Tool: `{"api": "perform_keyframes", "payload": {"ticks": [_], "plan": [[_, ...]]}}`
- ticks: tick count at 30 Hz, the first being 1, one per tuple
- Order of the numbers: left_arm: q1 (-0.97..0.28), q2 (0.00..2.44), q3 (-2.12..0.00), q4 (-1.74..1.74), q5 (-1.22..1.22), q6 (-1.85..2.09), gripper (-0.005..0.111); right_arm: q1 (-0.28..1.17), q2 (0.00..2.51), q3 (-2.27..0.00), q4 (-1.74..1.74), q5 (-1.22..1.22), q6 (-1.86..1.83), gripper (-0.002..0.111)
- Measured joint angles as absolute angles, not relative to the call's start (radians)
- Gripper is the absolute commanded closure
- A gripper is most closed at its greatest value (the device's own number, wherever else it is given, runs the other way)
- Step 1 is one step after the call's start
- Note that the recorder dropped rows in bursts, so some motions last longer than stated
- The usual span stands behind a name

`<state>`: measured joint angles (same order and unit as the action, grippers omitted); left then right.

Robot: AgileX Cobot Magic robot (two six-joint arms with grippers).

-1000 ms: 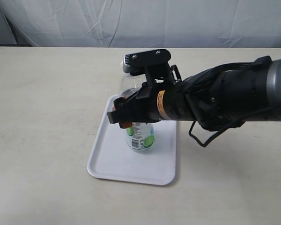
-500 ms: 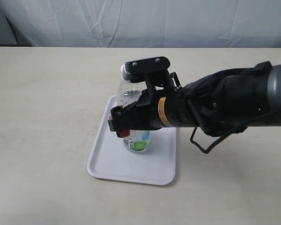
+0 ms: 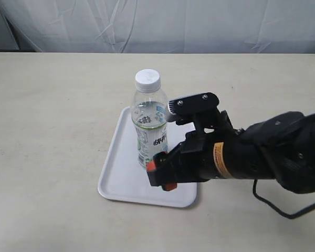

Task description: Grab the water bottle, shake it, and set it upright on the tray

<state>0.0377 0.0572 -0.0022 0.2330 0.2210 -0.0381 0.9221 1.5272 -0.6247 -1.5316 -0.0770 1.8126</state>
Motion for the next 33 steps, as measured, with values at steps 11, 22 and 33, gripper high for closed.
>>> {"api": "perform_keyframes", "payload": {"ticks": [11,22,33], "plan": [[0.038,0.057,-0.002,0.233,0.221,-0.038,0.107,0.922,1.203,-0.516,-1.693,-0.364,1.999,0.107],[0.038,0.057,-0.002,0.233,0.221,-0.038,0.107,0.922,0.942,-0.516,-1.732,-0.544,2.059,0.107],[0.038,0.057,-0.002,0.233,0.221,-0.038,0.107,0.478,0.419,-0.353,-1.745,-0.29,1.971,0.107]]}}
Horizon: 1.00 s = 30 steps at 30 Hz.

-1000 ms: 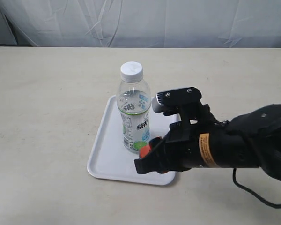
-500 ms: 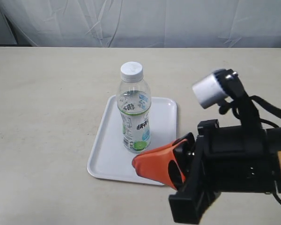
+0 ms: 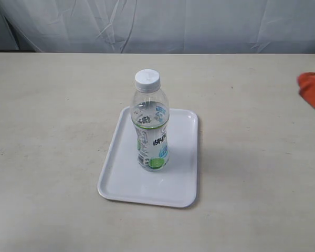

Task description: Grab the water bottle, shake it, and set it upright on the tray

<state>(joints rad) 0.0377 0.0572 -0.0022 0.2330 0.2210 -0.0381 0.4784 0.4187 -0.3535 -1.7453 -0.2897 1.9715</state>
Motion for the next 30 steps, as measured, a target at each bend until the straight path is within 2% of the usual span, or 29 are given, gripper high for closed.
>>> {"api": "perform_keyframes", "payload": {"ticks": [4,8,17,23,30], "plan": [[0.038,0.057,-0.002,0.233,0.221,-0.038,0.107,0.257,0.164,-0.172,-1.745,-0.292,1.913,0.107],[0.038,0.057,-0.002,0.233,0.221,-0.038,0.107,0.17,0.032,-0.041,-1.732,-0.319,1.917,0.107],[0.038,0.057,-0.002,0.233,0.221,-0.038,0.107,0.164,0.007,-0.035,-1.479,-0.316,1.929,0.107],[0.038,0.057,-0.002,0.233,0.221,-0.038,0.107,0.164,0.007,-0.106,-1.698,-0.331,2.078,0.107],[0.038,0.057,-0.002,0.233,0.221,-0.038,0.107,0.164,0.007,-0.12,-1.724,-0.32,2.078,0.107]]}}
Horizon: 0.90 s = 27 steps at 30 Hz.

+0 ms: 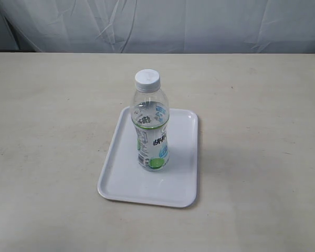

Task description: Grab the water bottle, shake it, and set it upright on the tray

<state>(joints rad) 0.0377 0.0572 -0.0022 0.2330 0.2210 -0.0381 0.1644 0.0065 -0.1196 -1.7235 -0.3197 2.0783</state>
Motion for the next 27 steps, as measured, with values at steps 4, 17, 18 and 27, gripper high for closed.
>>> {"api": "perform_keyframes", "payload": {"ticks": [4,17,18,27], "plan": [[0.038,0.057,-0.002,0.233,0.221,-0.038,0.107,0.164,0.007,-0.12,-1.441,-0.319,1.798,0.107],[0.038,0.057,-0.002,0.233,0.221,-0.038,0.107,0.164,0.007,-0.12,-0.824,-0.359,1.144,0.107],[0.038,0.057,-0.002,0.233,0.221,-0.038,0.107,0.164,0.007,-0.12,-0.826,-0.344,1.168,0.107],[0.038,0.057,-0.002,0.233,0.221,-0.038,0.107,0.164,0.007,-0.072,-0.737,-0.342,1.237,0.107]]}}
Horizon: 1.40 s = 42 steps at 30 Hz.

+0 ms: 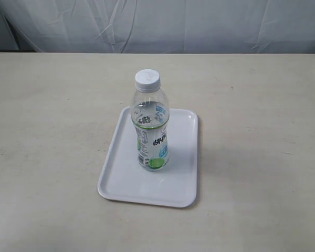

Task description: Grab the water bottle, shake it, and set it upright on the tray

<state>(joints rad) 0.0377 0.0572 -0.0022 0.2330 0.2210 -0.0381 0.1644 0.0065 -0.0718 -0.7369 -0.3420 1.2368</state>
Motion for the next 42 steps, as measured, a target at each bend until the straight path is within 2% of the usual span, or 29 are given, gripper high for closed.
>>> {"api": "perform_keyframes", "payload": {"ticks": [3,6,8,12,42], "plan": [[0.038,0.057,-0.002,0.233,0.221,-0.038,0.107,0.164,0.006,-0.008,-0.423,-0.274,1.046,0.107],[0.038,0.057,-0.002,0.233,0.221,-0.038,0.107,0.164,0.004,-0.006,-0.285,-0.179,0.861,0.107],[0.038,0.057,-0.002,0.233,0.221,-0.038,0.107,0.164,0.004,-0.006,-0.086,0.01,0.617,0.107],[0.038,0.057,-0.002,0.233,0.221,-0.038,0.107,0.164,0.004,-0.002,0.067,0.251,0.465,0.107],[0.038,0.057,-0.002,0.233,0.221,-0.038,0.107,0.164,0.004,-0.002,0.076,0.287,0.452,0.107]]}}
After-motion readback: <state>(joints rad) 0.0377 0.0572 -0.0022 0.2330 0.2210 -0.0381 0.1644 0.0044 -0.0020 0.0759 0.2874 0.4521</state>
